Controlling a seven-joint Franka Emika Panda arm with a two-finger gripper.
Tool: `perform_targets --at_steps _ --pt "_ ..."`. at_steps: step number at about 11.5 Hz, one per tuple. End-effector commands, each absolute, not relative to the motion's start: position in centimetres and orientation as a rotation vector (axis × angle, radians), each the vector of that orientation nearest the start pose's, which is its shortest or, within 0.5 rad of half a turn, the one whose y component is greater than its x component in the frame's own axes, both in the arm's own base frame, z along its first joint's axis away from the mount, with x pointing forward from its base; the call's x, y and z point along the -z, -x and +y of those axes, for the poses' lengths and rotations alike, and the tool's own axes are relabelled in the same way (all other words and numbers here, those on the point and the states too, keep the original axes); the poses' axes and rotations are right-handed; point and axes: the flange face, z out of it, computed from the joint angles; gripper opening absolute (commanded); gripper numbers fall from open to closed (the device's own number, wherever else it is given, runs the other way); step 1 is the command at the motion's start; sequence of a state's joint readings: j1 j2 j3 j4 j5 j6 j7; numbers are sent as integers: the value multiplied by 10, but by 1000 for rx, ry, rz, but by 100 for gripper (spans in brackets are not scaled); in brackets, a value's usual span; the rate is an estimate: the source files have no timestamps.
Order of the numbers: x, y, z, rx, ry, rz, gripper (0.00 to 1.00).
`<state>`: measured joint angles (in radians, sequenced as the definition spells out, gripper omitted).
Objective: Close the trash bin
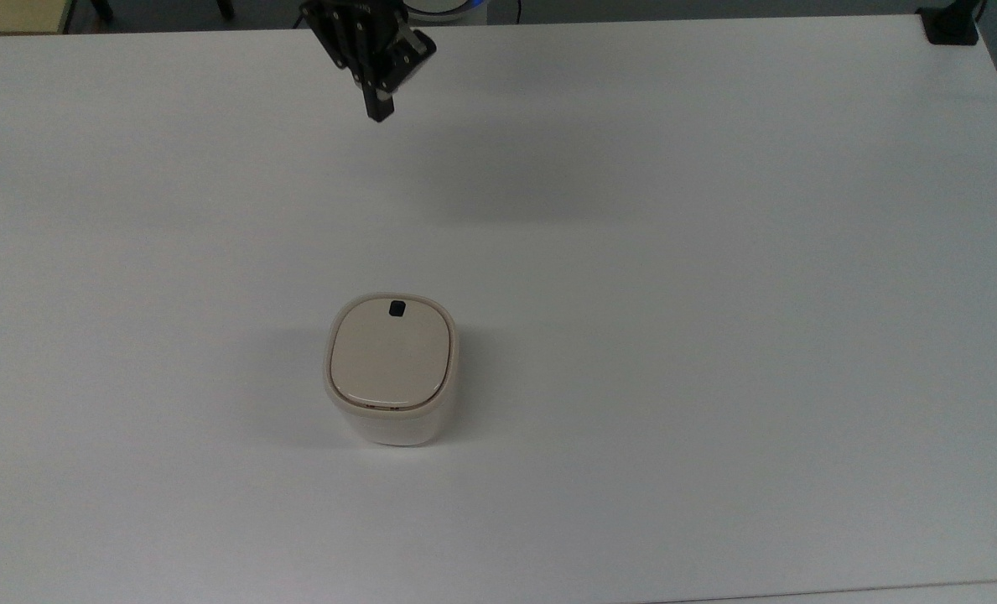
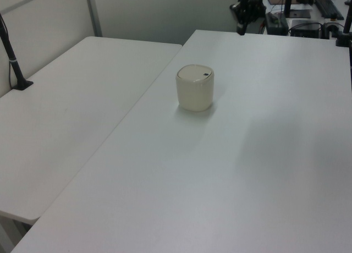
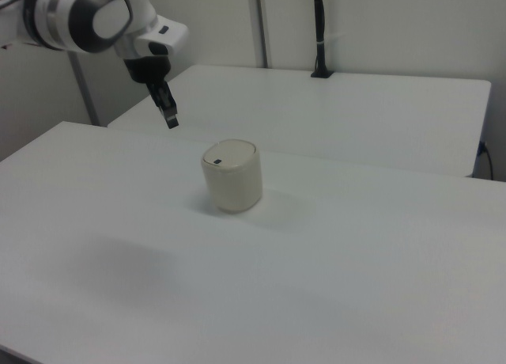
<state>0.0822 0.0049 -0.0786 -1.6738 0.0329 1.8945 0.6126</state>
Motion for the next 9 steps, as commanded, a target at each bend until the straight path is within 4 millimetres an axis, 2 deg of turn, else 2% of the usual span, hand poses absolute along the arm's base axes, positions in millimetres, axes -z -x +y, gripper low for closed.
perform_targets --at_steps 1,2,3,4,5,6,8,9 --pt "-612 -557 -2 195 2973 679 4" --pt "-618 -552 -15 209 2989 619 11" --pt "-619 -551 -17 206 3020 492 17" --pt "-619 -550 -20 199 3049 362 33" --pt "-620 -550 -25 204 3061 317 56" --pt "-619 -551 -26 204 3074 313 73" --pt "-616 -553 -25 209 3131 283 95" --pt "-614 -554 -27 209 3178 232 100"
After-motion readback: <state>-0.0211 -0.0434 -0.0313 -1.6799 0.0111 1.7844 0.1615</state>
